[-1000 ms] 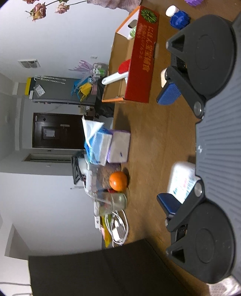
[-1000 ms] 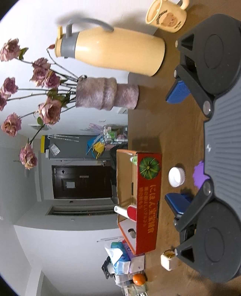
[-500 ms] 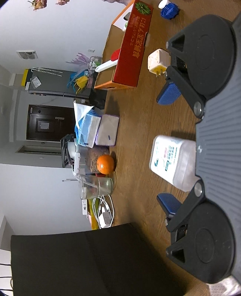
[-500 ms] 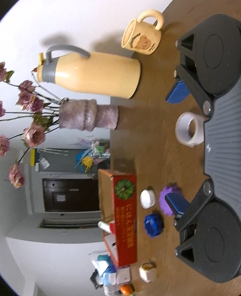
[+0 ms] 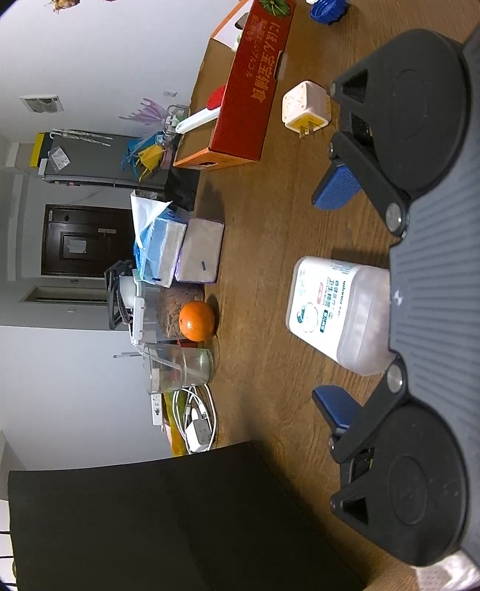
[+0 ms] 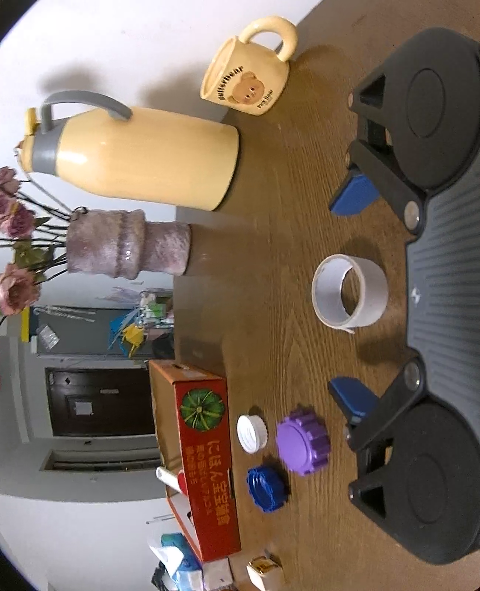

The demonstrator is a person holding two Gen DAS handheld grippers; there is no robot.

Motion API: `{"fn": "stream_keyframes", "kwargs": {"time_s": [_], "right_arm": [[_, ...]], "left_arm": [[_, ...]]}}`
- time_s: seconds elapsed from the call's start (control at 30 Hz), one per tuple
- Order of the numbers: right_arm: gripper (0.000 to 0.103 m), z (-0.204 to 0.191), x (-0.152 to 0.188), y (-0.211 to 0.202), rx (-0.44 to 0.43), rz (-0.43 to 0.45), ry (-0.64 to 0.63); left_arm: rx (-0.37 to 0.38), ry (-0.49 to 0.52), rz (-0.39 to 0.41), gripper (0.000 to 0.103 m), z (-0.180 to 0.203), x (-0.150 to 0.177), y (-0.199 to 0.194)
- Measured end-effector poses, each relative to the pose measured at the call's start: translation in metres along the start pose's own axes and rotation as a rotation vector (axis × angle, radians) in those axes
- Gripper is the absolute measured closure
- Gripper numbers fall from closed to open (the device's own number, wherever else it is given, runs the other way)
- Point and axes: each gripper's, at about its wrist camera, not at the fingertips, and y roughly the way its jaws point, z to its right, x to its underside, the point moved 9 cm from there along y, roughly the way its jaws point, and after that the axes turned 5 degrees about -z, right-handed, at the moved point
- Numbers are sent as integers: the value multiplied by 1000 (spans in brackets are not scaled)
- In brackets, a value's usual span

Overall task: Organize rigid objects
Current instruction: 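Grasp the white pill box with the left tool while the right tool grasps the grey tape roll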

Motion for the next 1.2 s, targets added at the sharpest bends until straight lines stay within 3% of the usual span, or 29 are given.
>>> {"fn": "stream_keyframes", "kwargs": {"time_s": [0.1,0.23,0.63,0.87,1.03,1.13,1.2], "right_arm": [[26,3,-2,14,5,-44,24],[60,3,-1,17,-6,-51,45],[61,2,-7,0,-15,41,63],[61,-2,-8,-2,-22,47,58],[61,-3,-8,-2,-26,46,59],[61,-3,-8,-2,-26,48,58],[61,-4,-8,-2,-27,49,56]], "left_arm": [[-12,6,-18,0,-1,1,5],[-13,5,-37,0,-5,3,10],[25,19,-109,0,-11,6,32],[20,39,-202,0,-12,13,58],[-2,47,-205,0,-14,13,66],[7,54,-195,7,-12,13,65],[14,62,-184,18,-10,12,62]]}}
